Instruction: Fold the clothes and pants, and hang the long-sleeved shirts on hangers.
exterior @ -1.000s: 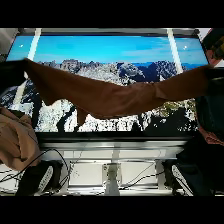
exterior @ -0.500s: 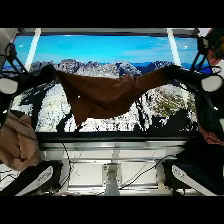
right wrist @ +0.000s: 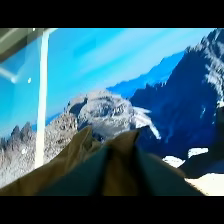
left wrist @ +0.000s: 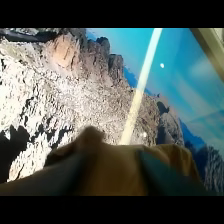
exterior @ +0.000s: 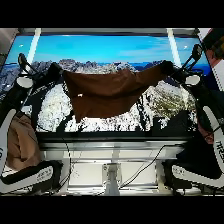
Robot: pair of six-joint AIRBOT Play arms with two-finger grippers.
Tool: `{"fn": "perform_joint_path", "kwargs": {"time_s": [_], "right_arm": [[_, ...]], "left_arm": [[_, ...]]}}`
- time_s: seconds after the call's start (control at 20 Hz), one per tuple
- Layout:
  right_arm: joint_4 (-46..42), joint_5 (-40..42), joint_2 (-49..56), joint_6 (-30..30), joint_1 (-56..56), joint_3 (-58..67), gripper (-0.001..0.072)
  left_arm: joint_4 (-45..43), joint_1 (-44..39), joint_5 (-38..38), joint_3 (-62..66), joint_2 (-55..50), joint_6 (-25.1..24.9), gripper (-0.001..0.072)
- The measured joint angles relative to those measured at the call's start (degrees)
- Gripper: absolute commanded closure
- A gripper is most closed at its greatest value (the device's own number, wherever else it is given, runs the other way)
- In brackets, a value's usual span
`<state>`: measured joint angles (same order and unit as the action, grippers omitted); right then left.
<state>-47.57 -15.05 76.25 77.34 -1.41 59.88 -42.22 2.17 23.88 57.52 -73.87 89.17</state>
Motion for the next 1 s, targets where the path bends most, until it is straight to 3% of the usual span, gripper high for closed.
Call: {"fn": "perform_joint_path", "kwargs": {"time_s": [0.3, 0.5, 0.55, 0.6, 0.75, 1.0], "right_arm": [[-5.73, -0.81, -0.70, -2.36, -0.02, 0.00, 0.0210], [-10.29, -6.01, -3.06, -2.82, -0.02, 0.00, 0.0211], [-10.97, -7.45, -3.45, -2.93, 0.00, 0.00, 0.0211], [-11.37, -8.70, -3.78, -2.97, 0.00, 0.00, 0.0211], [-12.20, -12.00, -4.24, -3.02, 0.00, 0.00, 0.0211], [-12.70, -16.09, -4.48, -3.06, 0.00, 0.00, 0.0211]], "left_arm": [[0.55, 0.20, 1.31, 0.00, 1.07, -5.88, 0.0098], [0.55, -0.48, 16.59, -0.04, 3.67, -9.44, 0.0110], [0.55, -1.42, 21.07, -0.26, 4.04, -9.75, 0.0165], [0.57, -2.95, 24.90, -0.81, 4.39, -9.94, 0.0174], [0.61, -9.92, 28.76, -4.20, 5.03, -9.09, 0.0172], [0.70, -22.45, 22.86, -13.09, 5.29, -2.19, 0.0165]]}}
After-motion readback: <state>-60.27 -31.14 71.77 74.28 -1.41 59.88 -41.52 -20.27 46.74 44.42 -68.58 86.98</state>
